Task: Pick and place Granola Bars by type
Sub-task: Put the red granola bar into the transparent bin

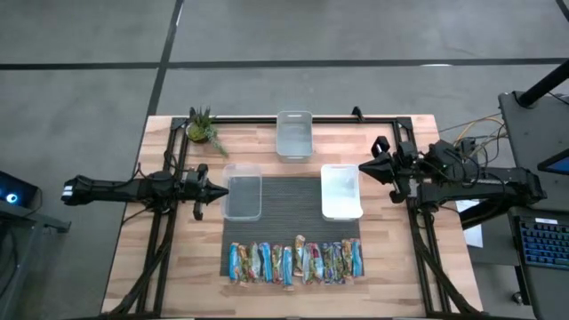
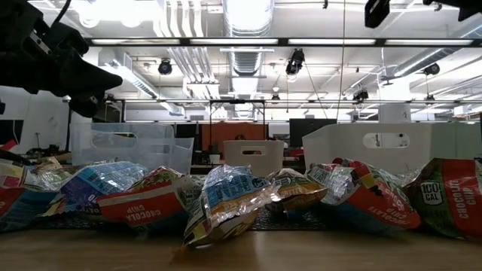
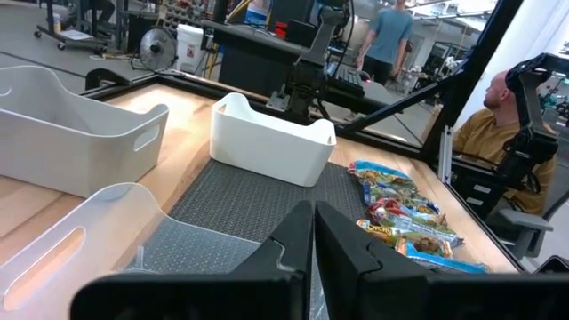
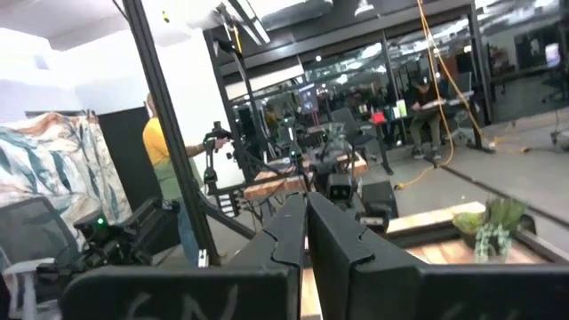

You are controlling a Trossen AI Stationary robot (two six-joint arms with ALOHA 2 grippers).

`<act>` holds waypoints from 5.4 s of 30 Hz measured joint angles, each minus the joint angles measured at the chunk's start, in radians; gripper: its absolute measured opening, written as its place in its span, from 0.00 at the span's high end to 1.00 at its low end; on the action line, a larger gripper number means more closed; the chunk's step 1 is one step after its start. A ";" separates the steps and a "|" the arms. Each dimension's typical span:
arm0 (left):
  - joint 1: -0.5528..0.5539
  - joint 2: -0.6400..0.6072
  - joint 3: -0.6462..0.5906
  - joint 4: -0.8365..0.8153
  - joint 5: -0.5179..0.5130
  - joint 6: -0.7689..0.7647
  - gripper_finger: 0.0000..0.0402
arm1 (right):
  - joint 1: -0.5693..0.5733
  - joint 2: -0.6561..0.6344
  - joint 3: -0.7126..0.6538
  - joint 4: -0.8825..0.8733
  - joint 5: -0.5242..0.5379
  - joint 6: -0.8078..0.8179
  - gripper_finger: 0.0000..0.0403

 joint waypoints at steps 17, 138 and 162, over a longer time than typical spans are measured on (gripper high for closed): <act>0.000 0.000 0.000 0.012 0.000 0.000 1.00 | 0.000 0.133 0.377 -0.551 -0.001 0.006 0.98; 0.000 0.001 0.000 0.000 0.003 0.000 1.00 | 0.639 0.711 0.773 -1.164 0.301 -0.266 0.98; 0.000 0.001 0.000 0.000 0.003 0.000 1.00 | 0.631 0.709 0.769 -1.311 0.097 -0.768 0.98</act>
